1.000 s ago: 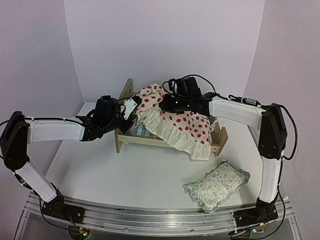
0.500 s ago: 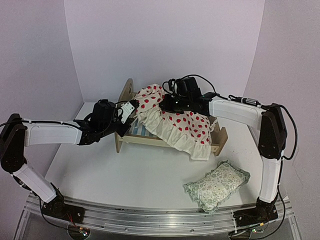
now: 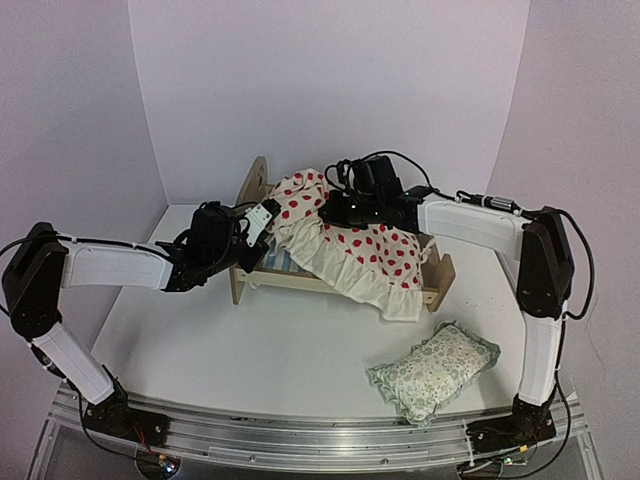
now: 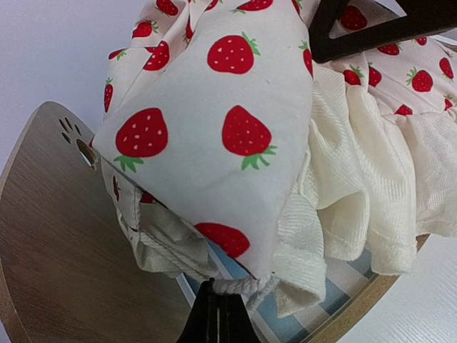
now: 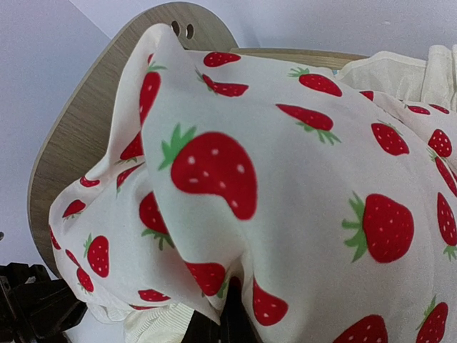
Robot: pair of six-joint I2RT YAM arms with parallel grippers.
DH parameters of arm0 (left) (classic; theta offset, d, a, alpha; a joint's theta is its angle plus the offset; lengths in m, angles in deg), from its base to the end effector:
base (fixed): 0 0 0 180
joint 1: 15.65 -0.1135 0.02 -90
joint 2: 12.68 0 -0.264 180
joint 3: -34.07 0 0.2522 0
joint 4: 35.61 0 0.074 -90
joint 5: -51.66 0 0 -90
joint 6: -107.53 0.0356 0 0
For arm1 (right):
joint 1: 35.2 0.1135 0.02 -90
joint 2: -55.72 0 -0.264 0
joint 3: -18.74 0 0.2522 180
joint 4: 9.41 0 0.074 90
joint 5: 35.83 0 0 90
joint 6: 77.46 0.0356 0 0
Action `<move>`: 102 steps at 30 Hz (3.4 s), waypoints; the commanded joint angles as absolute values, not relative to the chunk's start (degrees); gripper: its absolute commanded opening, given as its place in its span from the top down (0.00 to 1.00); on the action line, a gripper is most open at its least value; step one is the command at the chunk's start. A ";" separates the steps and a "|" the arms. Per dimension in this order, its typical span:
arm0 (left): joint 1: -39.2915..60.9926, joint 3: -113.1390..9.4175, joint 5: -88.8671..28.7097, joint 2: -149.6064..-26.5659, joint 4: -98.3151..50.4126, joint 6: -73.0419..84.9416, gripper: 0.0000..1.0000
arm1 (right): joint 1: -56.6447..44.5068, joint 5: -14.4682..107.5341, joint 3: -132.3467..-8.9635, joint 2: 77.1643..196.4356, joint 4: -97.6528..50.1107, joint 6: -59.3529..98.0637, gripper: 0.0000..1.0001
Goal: Set up the pet bed
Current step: Cross the left ropes of the mattress at the bed frame base.
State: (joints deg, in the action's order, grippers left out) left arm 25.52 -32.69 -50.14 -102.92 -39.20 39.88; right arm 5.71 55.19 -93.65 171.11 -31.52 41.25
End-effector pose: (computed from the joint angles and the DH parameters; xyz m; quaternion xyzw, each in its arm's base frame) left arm 0.2719 -0.2281 0.2400 0.3784 0.7234 -0.0104 0.5774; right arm 0.3664 0.3167 0.2923 -0.0849 0.8396 0.3001 0.4448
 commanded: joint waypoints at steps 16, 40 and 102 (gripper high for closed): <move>26.22 -53.64 -50.65 -98.23 0.08 18.63 1.00 | 5.50 50.73 -95.50 174.47 -26.62 41.93 1.00; 27.37 -82.16 -51.67 -111.79 32.29 -0.24 0.97 | 5.51 47.77 -97.32 179.26 -22.03 36.97 1.00; 25.66 -80.57 -48.43 -108.26 41.23 -12.06 0.96 | 5.95 45.41 -96.96 184.08 -15.23 36.97 1.00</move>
